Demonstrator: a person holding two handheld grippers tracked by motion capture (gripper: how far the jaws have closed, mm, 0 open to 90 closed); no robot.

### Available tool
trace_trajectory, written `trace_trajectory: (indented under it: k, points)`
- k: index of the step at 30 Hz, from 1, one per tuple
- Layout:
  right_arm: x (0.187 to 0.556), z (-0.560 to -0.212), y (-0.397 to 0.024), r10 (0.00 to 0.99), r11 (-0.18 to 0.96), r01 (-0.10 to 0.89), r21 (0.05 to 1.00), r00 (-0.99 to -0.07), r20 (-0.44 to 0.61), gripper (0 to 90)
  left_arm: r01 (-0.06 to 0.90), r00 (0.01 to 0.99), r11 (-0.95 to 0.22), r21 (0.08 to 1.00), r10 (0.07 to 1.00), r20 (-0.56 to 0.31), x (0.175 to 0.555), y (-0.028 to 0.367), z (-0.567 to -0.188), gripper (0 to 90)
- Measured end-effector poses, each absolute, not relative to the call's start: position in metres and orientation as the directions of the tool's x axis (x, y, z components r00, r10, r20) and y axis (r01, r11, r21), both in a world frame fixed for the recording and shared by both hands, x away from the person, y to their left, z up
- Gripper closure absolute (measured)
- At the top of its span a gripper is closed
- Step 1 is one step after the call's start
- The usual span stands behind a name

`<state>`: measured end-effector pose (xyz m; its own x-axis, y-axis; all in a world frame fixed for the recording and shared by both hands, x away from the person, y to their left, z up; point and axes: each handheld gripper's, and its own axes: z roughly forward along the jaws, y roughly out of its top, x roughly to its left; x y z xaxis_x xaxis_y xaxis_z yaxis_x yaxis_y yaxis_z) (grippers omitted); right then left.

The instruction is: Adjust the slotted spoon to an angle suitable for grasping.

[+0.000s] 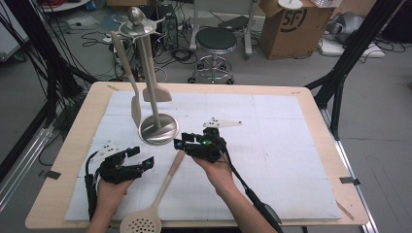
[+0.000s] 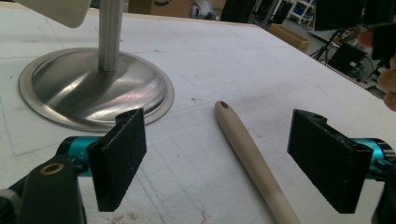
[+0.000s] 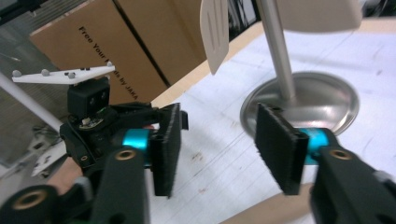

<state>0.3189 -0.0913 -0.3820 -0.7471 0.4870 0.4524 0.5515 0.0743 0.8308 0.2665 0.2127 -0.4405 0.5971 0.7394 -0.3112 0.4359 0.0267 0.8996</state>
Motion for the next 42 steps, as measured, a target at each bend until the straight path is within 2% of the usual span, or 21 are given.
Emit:
trace_trajectory:
  k: [6,11,24,42]
  points:
    - [0.32,-0.39,-0.089,0.465,0.104,0.603,0.791,-0.732,0.498,78.9,0.434,0.597,0.023,0.9,0.741,-0.307,0.267,0.213,-0.441,20.2]
    - [0.317,-0.397,-0.084,0.458,0.139,0.625,0.768,-0.728,0.51,88.8,0.433,0.599,0.021,0.901,0.741,-0.305,0.267,0.212,-0.441,20.1]
    - [0.302,-0.423,-0.062,0.432,0.229,0.661,0.715,-0.727,0.534,89.5,0.432,0.596,0.022,0.901,0.743,-0.305,0.267,0.212,-0.44,20.2]
    - [0.3,-0.435,-0.045,0.423,0.312,0.668,0.675,-0.734,0.531,89.5,0.437,0.596,0.029,0.899,0.74,-0.313,0.267,0.213,-0.441,20.2]
